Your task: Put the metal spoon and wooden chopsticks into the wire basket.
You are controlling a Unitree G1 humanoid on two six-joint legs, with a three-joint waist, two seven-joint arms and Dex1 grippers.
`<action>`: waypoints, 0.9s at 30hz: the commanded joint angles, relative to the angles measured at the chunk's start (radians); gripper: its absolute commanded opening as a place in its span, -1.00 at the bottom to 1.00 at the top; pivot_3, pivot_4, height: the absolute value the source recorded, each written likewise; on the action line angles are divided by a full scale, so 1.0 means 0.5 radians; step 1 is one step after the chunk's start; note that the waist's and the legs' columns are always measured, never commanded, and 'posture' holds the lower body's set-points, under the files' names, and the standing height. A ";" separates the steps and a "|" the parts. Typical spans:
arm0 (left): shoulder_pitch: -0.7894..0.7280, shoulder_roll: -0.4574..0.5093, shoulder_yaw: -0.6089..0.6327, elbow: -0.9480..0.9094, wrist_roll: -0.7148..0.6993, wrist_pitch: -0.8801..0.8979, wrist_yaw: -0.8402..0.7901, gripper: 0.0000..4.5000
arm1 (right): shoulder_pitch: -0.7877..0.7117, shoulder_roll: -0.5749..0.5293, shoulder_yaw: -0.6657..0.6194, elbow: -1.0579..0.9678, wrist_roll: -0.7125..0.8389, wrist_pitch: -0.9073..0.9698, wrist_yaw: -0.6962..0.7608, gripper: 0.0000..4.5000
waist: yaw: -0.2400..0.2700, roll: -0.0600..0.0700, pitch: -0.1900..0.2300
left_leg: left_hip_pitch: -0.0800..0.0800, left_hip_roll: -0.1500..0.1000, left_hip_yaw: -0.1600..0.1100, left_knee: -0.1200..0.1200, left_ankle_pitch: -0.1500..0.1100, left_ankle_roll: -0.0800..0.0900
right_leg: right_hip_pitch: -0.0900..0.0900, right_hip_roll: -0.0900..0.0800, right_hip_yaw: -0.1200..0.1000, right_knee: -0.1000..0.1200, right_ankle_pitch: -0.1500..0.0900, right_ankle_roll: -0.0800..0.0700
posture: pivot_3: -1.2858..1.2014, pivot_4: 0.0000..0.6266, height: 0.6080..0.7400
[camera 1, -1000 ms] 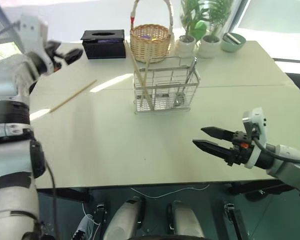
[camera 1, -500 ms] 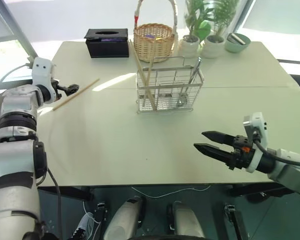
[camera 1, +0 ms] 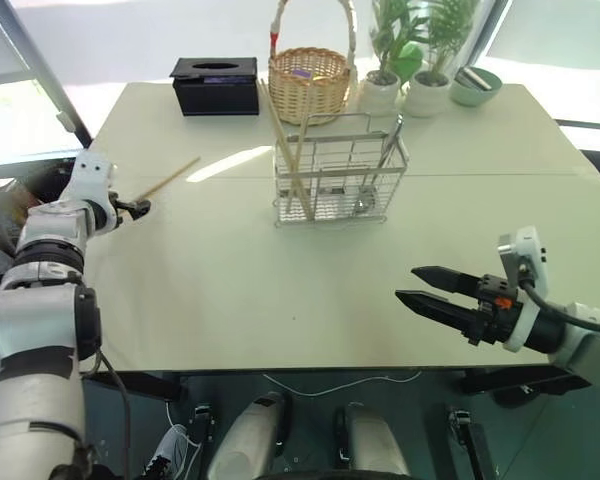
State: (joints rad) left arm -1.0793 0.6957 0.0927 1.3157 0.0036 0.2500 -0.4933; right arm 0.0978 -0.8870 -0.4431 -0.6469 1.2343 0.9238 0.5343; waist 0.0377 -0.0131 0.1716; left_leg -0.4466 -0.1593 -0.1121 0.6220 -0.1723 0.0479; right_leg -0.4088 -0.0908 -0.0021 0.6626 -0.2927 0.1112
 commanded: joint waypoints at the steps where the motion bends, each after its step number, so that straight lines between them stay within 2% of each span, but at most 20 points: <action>1: 0.010 -0.010 -0.009 0.010 0.052 0.044 0.044 0.97 | -0.007 -0.038 -0.067 -0.058 0.058 -0.011 -0.011 0.50 | 0.000 0.000 0.000 | 0.000 0.000 0.000 0.000 0.000 0.000 | 0.000 0.000 0.000 0.000 0.000 0.000 | 0.03 -0.52 0.78; 6: 0.027 -0.042 -0.025 0.025 0.082 0.141 0.060 0.97 | -0.014 -0.044 -0.082 -0.050 0.089 -0.015 -0.028 0.50 | -0.001 0.000 -0.001 | 0.002 0.000 0.000 0.000 0.000 0.000 | 0.001 0.000 0.000 0.001 0.000 0.000 | 0.03 -0.52 0.78; 15: -0.027 -0.052 -0.075 -0.039 0.134 0.154 -0.106 0.97 | -0.027 -0.009 -0.038 -0.051 0.057 -0.053 -0.050 0.50 | 0.004 0.000 -0.002 | 0.004 0.000 0.001 0.000 0.000 0.000 | 0.003 -0.001 0.000 0.000 0.000 0.000 | 0.03 -0.52 0.78; 21: -0.058 0.015 -0.051 -0.023 0.159 0.089 0.055 0.97 | 0.007 -0.015 -0.027 -0.082 0.041 -0.078 0.005 0.50 | 0.000 0.000 -0.002 | 0.004 0.000 0.001 0.000 0.000 0.000 | 0.002 -0.001 0.000 0.001 0.000 0.000 | 0.03 -0.52 0.78; 27: -0.043 0.004 -0.049 0.015 0.190 0.042 0.148 0.97 | 0.008 -0.015 -0.027 -0.074 0.021 -0.081 0.023 0.50 | -0.004 0.000 -0.002 | 0.004 0.000 0.001 0.000 0.000 0.000 | 0.002 -0.001 0.000 0.001 0.000 0.000 | 0.03 -0.52 0.78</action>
State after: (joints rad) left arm -1.0881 0.6787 0.0692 1.3161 0.0804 0.2842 -0.4390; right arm 0.1068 -0.8904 -0.4468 -0.6643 1.2402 0.9055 0.5369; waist 0.0359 -0.0131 0.1705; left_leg -0.4447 -0.1594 -0.1115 0.6219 -0.1723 0.0479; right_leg -0.4079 -0.0914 -0.0022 0.6631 -0.2927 0.1112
